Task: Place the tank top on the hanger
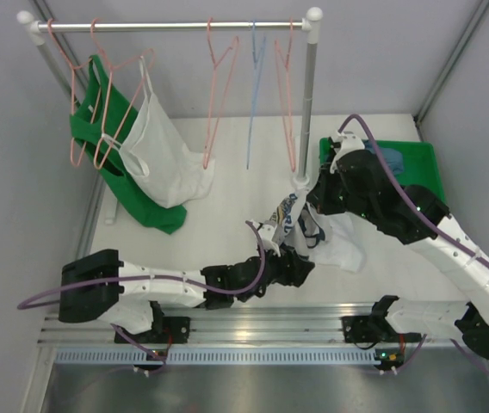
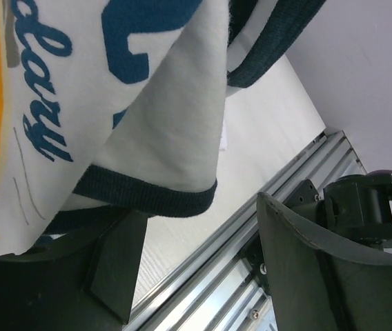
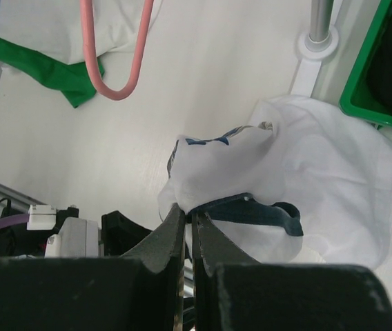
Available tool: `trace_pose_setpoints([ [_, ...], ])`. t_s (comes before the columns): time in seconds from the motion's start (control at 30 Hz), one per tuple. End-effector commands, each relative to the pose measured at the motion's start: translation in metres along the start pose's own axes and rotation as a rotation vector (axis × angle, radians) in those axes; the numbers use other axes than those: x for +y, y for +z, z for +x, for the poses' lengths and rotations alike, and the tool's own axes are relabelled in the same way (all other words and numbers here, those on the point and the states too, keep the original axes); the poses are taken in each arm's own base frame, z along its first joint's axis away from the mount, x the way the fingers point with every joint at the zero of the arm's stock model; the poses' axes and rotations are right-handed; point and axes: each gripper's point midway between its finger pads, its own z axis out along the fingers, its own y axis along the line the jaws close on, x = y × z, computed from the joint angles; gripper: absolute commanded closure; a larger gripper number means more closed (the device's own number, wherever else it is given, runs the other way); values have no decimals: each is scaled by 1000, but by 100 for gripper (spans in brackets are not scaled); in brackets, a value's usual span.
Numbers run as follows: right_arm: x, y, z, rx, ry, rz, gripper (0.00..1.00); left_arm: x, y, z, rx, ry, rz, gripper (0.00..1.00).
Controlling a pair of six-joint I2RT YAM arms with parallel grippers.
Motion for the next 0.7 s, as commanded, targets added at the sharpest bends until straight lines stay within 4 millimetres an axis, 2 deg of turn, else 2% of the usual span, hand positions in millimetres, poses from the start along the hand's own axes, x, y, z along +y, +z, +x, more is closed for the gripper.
trace_pose_setpoints([
  [0.0, 3, -5, -5, -36, -1, -15, 100, -30, 5, -32, -117, -102, 72, 31],
  [0.23, 2, -4, -2, -33, -2, -11, 100, -31, 5, -40, -149, -106, 50, 35],
  [0.47, 2, -5, -2, -36, -2, -15, 100, -8, 13, -31, -140, -114, -77, 38],
  [0.57, 2, -5, -1, -34, 0, -16, 100, 3, 15, -28, -152, -102, -118, 45],
  [0.67, 1, -6, 0, -33, 2, -15, 100, 5, 14, -31, -165, -79, -129, 61],
])
